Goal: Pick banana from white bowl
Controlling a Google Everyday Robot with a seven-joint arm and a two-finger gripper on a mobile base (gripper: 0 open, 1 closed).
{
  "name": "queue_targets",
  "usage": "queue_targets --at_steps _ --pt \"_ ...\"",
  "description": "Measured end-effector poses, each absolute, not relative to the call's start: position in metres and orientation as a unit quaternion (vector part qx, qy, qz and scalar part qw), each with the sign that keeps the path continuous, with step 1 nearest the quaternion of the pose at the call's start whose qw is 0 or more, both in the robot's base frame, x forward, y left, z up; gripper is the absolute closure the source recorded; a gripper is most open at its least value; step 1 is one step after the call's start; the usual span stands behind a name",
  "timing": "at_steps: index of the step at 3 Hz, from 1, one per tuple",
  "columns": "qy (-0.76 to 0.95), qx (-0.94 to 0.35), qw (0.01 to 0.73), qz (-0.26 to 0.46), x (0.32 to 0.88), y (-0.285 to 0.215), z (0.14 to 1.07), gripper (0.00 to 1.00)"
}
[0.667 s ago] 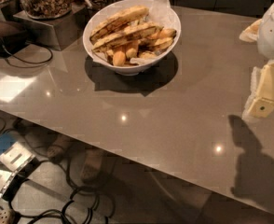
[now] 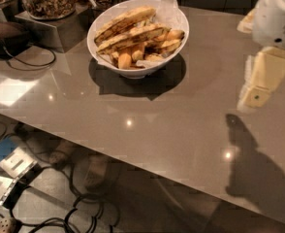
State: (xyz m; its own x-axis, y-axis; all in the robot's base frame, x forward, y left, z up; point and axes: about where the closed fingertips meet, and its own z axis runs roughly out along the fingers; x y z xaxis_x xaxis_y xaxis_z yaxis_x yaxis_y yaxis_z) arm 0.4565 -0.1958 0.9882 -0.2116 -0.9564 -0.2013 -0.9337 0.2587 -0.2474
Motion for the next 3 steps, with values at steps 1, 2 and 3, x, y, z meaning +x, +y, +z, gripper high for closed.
queue_targets --at_steps 1,2,3 --pt "0.758 -0.634 0.148 -0.049 0.488 -0.160 1.000 0.00" --pt "0.731 -0.667 0.128 -0.067 0.519 -0.124 0.999 0.00" --pt "0.698 -0.700 0.123 -0.089 0.548 -0.086 0.998 0.00"
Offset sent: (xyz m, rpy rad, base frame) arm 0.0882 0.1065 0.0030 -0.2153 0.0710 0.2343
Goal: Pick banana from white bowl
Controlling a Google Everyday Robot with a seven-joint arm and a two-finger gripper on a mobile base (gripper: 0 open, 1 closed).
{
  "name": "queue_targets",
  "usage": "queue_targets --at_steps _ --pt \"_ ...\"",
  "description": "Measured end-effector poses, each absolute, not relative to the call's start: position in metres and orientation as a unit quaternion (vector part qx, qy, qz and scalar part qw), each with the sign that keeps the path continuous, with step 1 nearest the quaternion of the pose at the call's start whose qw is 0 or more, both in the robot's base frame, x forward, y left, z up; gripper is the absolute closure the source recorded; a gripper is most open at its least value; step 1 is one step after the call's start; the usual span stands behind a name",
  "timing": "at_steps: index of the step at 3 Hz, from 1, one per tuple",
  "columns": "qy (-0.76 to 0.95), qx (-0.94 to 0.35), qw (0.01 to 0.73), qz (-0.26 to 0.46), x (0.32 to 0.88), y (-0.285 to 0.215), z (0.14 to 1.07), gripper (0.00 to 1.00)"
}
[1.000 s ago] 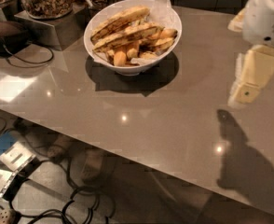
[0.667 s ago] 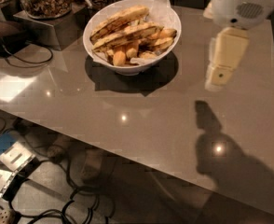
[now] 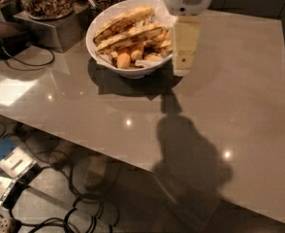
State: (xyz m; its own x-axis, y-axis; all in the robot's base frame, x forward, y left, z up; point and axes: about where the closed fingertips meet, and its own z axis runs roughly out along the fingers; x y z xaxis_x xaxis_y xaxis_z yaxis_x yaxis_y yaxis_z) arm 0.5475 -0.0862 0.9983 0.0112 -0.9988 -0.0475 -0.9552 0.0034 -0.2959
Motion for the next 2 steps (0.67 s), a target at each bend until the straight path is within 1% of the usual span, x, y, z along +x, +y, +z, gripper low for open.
queue_targets --at_steps 1,2 --pt "0.692 -0.703 0.138 -0.093 0.555 -0.077 1.000 0.00" --pt "0.690 -0.704 0.150 -0.082 0.577 -0.066 1.000 0.00"
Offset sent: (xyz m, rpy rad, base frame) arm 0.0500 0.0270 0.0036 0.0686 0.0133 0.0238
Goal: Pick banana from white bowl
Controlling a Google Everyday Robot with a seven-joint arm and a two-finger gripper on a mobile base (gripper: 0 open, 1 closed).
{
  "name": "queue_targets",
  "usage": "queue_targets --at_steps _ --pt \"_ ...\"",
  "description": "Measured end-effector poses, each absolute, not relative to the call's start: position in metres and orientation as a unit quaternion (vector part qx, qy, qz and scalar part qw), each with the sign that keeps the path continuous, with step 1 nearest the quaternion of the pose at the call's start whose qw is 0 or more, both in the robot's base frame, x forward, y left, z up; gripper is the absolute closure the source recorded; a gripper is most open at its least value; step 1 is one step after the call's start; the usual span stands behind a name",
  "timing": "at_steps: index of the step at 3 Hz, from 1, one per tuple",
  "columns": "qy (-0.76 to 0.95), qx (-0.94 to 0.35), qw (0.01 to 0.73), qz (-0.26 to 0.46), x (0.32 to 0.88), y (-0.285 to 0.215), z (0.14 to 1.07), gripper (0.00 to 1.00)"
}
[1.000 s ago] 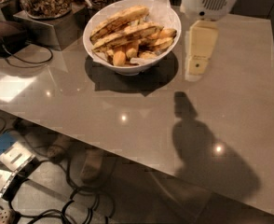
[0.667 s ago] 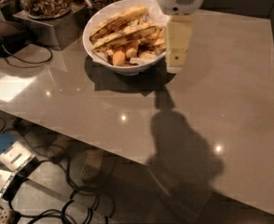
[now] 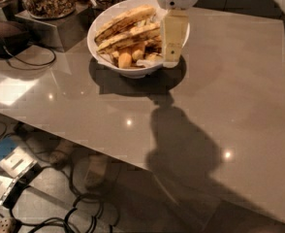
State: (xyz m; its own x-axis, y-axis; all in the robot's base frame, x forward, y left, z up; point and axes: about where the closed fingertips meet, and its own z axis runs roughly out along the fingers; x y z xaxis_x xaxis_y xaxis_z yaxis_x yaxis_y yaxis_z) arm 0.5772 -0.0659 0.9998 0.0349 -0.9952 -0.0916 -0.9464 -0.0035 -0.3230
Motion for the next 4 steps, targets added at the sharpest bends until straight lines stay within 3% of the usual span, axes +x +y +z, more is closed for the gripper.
queue_targets --at_steps 2,4 --pt "0.669 -0.720 0.172 -0.059 0.646 -0.027 1.006 0.00" --pt "0.672 -0.718 0.177 -0.046 0.685 -0.015 0.990 0.41"
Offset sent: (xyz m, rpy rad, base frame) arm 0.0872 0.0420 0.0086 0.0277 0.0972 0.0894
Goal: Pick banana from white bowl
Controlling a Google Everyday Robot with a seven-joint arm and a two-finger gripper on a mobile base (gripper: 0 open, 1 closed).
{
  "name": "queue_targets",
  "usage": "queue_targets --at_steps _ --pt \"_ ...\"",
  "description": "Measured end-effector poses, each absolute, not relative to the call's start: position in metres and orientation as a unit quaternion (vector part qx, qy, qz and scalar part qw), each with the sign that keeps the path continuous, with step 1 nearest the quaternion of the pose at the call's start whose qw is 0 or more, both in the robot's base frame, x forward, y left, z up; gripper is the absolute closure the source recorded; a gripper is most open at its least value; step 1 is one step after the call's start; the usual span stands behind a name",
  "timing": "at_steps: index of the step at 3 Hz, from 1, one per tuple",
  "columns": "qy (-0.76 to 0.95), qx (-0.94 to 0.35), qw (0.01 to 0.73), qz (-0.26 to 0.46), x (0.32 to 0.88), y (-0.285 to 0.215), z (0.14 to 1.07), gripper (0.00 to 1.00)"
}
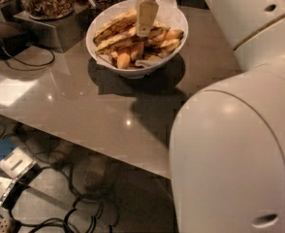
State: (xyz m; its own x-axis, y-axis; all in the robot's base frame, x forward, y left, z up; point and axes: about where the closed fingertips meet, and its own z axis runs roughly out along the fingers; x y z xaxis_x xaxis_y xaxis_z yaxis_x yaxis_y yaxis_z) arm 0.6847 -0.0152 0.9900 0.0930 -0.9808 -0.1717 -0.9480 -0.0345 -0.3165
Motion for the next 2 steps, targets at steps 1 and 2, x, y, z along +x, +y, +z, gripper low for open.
queue_targets --at_steps 1,2 --pt "0.677 -0.715 0.169 -0.040 0.691 -0.018 0.977 0.53" --pt "0.680 -0.715 0.158 -0.034 0.691 -0.021 0.964 0.48"
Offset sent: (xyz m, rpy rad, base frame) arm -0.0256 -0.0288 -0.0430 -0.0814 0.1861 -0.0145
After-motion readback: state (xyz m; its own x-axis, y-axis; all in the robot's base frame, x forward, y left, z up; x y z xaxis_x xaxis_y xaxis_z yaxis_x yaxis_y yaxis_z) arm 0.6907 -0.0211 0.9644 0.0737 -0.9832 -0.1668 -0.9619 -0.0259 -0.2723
